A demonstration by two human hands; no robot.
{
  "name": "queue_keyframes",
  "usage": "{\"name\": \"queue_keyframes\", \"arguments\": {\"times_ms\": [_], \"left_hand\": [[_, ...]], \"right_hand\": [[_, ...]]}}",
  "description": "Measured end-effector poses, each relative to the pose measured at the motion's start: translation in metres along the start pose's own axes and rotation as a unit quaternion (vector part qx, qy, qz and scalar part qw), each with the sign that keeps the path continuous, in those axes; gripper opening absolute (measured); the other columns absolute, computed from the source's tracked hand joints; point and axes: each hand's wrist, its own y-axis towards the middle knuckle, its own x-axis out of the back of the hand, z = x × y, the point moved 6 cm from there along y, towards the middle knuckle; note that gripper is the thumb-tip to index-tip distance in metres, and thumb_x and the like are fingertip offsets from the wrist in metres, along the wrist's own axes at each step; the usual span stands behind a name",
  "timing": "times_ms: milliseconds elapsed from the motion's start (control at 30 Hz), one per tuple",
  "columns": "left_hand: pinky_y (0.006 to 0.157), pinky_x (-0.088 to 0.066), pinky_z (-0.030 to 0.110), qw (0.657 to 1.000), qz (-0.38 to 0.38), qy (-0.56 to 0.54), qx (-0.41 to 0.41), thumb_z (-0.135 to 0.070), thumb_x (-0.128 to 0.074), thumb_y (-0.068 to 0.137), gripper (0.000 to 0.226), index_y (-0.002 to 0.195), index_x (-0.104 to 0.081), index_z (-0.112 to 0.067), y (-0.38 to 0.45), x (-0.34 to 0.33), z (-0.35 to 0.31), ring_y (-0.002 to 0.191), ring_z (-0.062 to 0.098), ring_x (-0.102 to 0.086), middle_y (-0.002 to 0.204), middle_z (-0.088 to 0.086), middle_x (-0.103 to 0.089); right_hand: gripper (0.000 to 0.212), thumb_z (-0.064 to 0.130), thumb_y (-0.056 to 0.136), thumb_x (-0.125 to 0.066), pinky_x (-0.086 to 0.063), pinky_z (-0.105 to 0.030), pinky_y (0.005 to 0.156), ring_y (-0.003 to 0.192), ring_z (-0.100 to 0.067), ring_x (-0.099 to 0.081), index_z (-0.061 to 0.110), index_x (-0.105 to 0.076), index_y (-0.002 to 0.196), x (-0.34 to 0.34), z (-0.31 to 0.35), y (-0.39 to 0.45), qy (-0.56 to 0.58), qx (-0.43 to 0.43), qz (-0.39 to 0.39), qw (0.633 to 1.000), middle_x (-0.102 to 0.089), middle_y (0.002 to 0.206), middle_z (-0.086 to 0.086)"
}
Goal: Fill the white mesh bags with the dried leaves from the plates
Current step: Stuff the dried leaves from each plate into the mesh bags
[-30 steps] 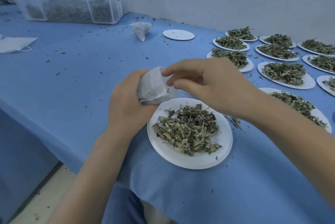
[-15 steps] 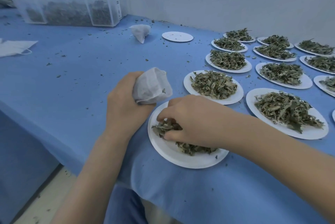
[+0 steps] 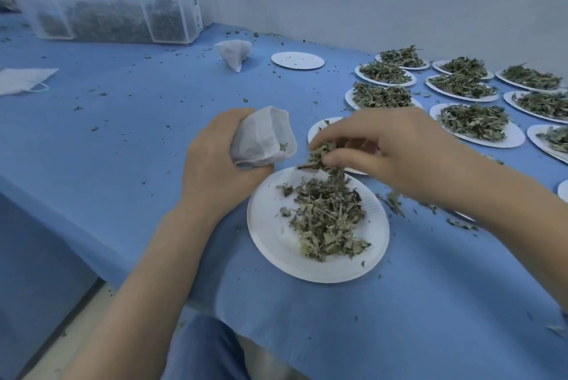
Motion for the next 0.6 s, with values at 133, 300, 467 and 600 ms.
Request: {"name": "queue_keyframes", "arguments": {"times_ms": [133, 300, 467, 600], "left_hand": [[0.071, -0.040, 0.023, 0.997, 0.041, 0.031, -0.060, -0.021, -0.070, 0.062, 0.046, 0.106, -0.062, -0.011, 0.012, -0.007, -0.010, 0.085, 0.009, -0.052, 0.094, -0.010, -0.056], [0.071, -0.048, 0.036, 0.993, 0.045, 0.035, -0.108, -0.024, -0.066, 0.063, 0.042, 0.102, -0.063, -0.008, 0.015, -0.014, -0.021, 0.082, 0.015, -0.055, 0.092, 0.001, -0.065], [0.075, -0.040, 0.031, 0.989, 0.051, 0.050, -0.129, -0.029, -0.070, 0.063, 0.047, 0.105, -0.063, -0.009, 0.010, -0.020, -0.026, 0.083, 0.013, -0.051, 0.093, 0.001, -0.065], [0.074, -0.041, 0.029, 0.990, 0.037, 0.051, -0.129, -0.025, -0.073, 0.060, 0.048, 0.103, -0.063, -0.008, 0.006, -0.019, -0.028, 0.082, 0.012, -0.051, 0.090, 0.002, -0.065]], "right_hand": [[0.022, 0.028, 0.087, -0.060, -0.040, -0.012, 0.079, 0.084, -0.002, -0.054, 0.031, -0.068, 0.107, 0.010, -0.009, 0.001, 0.021, -0.018, -0.050, 0.998, -0.067, 0.093, 0.005], [0.026, 0.023, 0.093, -0.054, -0.026, 0.002, 0.072, 0.079, 0.004, -0.038, 0.024, -0.065, 0.116, 0.010, -0.010, 0.003, -0.035, 0.001, -0.078, 0.996, -0.055, 0.097, 0.003], [0.025, 0.022, 0.088, -0.063, -0.032, -0.009, 0.074, 0.078, -0.003, -0.046, 0.017, -0.069, 0.112, 0.004, -0.002, 0.001, -0.032, 0.047, -0.117, 0.991, -0.054, 0.089, 0.006], [0.021, 0.027, 0.078, -0.073, -0.045, -0.016, 0.074, 0.071, 0.000, -0.054, 0.023, -0.068, 0.098, 0.002, -0.003, -0.002, 0.046, 0.024, -0.181, 0.982, -0.064, 0.076, 0.014]]}}
